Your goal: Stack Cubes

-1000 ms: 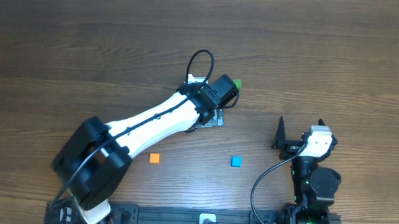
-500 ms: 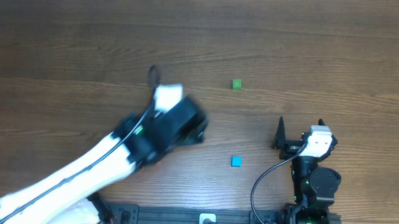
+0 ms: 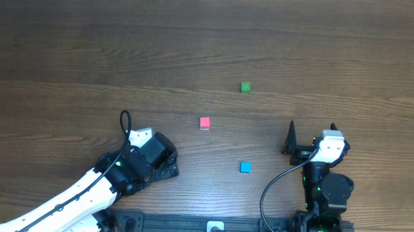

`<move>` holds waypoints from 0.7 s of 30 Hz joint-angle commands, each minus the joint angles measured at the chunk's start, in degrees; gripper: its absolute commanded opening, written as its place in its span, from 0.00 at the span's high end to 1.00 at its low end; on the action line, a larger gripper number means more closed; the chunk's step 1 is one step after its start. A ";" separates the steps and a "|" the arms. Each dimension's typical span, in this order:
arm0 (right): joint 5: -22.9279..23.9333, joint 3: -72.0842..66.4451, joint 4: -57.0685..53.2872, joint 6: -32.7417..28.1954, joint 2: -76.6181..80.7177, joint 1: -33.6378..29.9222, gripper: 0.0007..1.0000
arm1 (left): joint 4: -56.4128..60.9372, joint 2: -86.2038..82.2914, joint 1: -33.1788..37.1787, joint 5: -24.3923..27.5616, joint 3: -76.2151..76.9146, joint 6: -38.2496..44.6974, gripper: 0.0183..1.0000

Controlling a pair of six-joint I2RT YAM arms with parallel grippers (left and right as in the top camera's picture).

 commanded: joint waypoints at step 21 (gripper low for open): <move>-0.46 -0.42 0.13 -0.28 -0.17 -0.09 0.01 | 8.96 13.07 -2.12 -2.19 -0.13 11.54 0.08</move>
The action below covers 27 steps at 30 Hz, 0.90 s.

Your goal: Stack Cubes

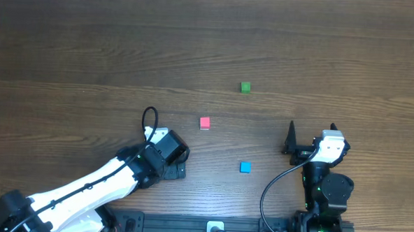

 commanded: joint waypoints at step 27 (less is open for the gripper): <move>-0.46 -0.42 0.13 -0.24 -0.20 -0.09 0.01 | 0.22 0.63 -0.15 -2.36 -0.11 5.57 0.79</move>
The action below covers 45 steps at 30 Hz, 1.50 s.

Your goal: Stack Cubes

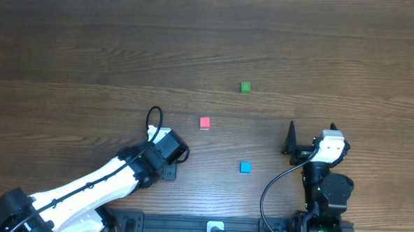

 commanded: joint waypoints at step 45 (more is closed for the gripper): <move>-0.46 -0.42 0.13 -0.28 -0.17 -0.09 0.01 | -11.69 29.59 0.68 0.72 43.63 -2.01 0.87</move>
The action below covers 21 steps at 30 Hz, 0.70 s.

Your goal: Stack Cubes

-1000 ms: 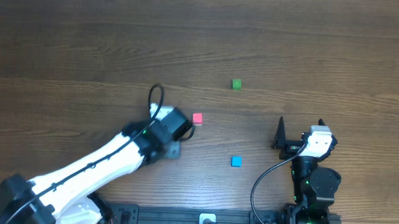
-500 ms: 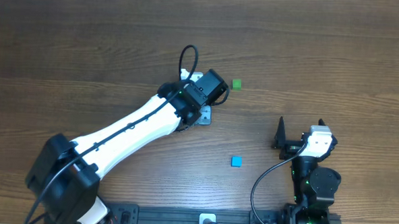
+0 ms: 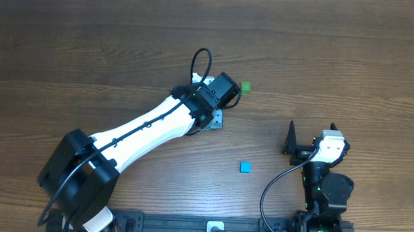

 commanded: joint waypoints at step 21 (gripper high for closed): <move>-0.46 -0.42 0.13 -0.26 -0.20 -0.09 0.01 | 0.74 2.01 -0.42 0.59 1.03 -0.61 0.69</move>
